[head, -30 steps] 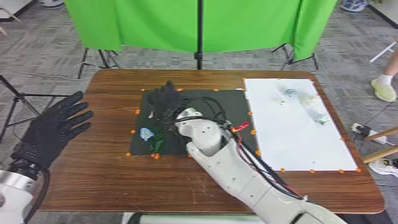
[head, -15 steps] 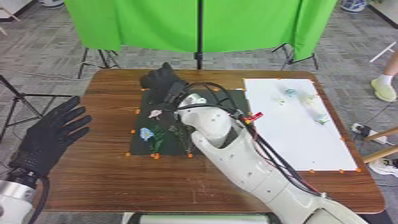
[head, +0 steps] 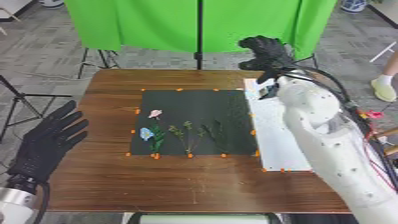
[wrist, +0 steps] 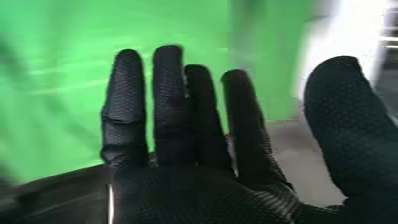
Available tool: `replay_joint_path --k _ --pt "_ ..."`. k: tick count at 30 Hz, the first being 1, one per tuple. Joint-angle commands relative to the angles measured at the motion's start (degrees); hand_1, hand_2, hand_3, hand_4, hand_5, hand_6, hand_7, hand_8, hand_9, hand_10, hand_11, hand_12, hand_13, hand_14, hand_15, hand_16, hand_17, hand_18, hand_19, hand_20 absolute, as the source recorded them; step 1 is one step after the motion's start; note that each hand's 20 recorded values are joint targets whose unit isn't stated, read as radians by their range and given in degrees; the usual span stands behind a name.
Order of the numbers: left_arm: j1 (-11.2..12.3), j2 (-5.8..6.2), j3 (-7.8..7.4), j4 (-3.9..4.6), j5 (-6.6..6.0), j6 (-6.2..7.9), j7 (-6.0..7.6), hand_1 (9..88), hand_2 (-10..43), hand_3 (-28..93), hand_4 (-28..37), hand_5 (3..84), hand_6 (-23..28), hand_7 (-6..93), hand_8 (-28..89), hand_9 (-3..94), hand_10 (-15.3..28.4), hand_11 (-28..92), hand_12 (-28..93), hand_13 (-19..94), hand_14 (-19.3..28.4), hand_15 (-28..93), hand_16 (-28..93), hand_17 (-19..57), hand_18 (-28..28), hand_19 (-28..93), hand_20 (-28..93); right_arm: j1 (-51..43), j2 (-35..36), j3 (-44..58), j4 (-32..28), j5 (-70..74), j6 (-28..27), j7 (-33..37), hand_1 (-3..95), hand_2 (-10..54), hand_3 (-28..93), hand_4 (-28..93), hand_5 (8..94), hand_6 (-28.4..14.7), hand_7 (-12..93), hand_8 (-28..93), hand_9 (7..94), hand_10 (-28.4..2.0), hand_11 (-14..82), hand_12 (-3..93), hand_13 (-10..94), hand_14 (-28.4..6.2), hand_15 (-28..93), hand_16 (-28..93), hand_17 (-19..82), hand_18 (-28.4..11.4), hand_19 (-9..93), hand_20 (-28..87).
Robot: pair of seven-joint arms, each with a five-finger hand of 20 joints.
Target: Arrange flowers
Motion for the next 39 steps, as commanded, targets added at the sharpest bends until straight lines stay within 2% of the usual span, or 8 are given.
replay_joint_path --k 1,10,25,31,34,35,36,39 --pt "0.6 -0.63 -0.86 0.14 0.25 -0.20 -0.49 25.0 -0.7 70 -28.2 23.8 1.5 20.5 -12 18.6 9.4 21 16 13 11.8 32 0 -12.0 18.2 40 7 -19.0 10.0 13.3 -2.6 0.0 -3.3 8.1 19.5 -6.6 91 -28 31.2 -5.3 23 -17 31.3 -12.2 25.0 19.2 32 -10.6 39 14 16 -16.5 59 27" --pt "0.9 0.32 -0.59 0.30 -0.04 0.18 -0.23 24.9 -0.7 70 -28.2 23.8 1.5 20.5 -12 18.7 9.4 21 16 13 11.8 32 0 -12.0 18.2 40 7 -27.2 12.5 19.4 -3.1 -0.6 -5.6 12.2 21.4 -7.7 91 -28 34.1 -4.4 25 -17 34.9 -11.4 27.8 20.4 32 -9.8 39 15 16 -16.6 59 26" --pt "0.9 -0.46 -0.80 0.13 0.25 0.00 -0.78 24.9 -0.6 69 -28.3 23.8 1.5 20.5 -12 18.7 9.4 21 16 13 11.7 32 0 -12.0 18.2 40 7 -25.4 12.3 17.1 1.3 -1.9 -9.4 14.3 24.1 -8.1 92 -28 38.3 -3.2 29 -20 38.3 -10.3 32.8 19.1 36 -8.4 43 14 16 -16.2 61 26" --pt "1.5 -0.16 -0.75 -0.07 0.01 0.36 -0.36 24.9 -0.6 69 -28.3 23.8 1.5 20.4 -12 18.7 9.4 21 16 13 11.8 32 0 -12.0 18.2 40 7 -24.5 12.6 14.5 4.1 -4.6 -4.4 13.8 28.4 -7.1 92 -28 40.1 -2.1 31 -21 40.0 -9.9 35.1 18.8 41 -7.2 49 13 19 -15.8 65 27" --pt "1.7 -0.19 -0.76 -0.10 -0.05 0.58 -0.34 24.9 -0.7 70 -28.3 23.9 1.6 20.3 -12 18.7 9.4 21 16 13 11.8 32 0 -12.0 18.2 40 7 -24.8 12.7 14.1 4.7 -5.6 -1.5 12.4 35.9 -6.7 90 -28 47.1 0.0 37 -24 48.7 -8.8 40.1 22.1 51 -3.8 54 19 24 -14.8 72 30" --pt "1.6 -0.13 -0.77 -0.06 -0.09 0.63 -0.37 24.9 -0.7 70 -28.3 23.9 1.6 20.3 -12 18.7 9.4 21 16 13 11.8 32 0 -12.0 18.3 40 7 -25.1 12.8 14.0 4.7 -5.7 -0.5 12.4 39.0 -6.7 87 -28 50.3 0.5 42 -23 54.3 -7.7 37.1 26.8 55 -2.8 53 23 26 -14.7 74 31" --pt "1.8 -0.10 -0.79 -0.10 -0.10 0.75 -0.19 24.9 -0.7 70 -28.3 23.9 1.6 20.3 -12 18.8 9.4 21 16 13 11.8 32 0 -12.0 18.2 40 7 -25.4 12.5 14.4 4.6 -6.1 -0.6 11.7 45.5 -6.9 84 -28 58.4 1.6 49 -20 66.7 -5.5 30.2 37.0 63 -1.0 51 31 29 -14.7 78 34" --pt "1.7 -0.29 -1.02 -0.18 -0.02 0.55 -0.29 25.0 -0.6 69 -28.3 23.9 1.6 20.4 -12 18.7 9.4 21 16 13 11.8 32 0 -12.0 18.2 40 7 -25.9 12.2 14.9 3.6 -6.2 0.4 10.5 50.3 -8.7 82 -28 67.4 2.4 51 -16 78.0 -3.6 28.0 44.4 72 -0.7 54 35 34 -15.9 84 37"
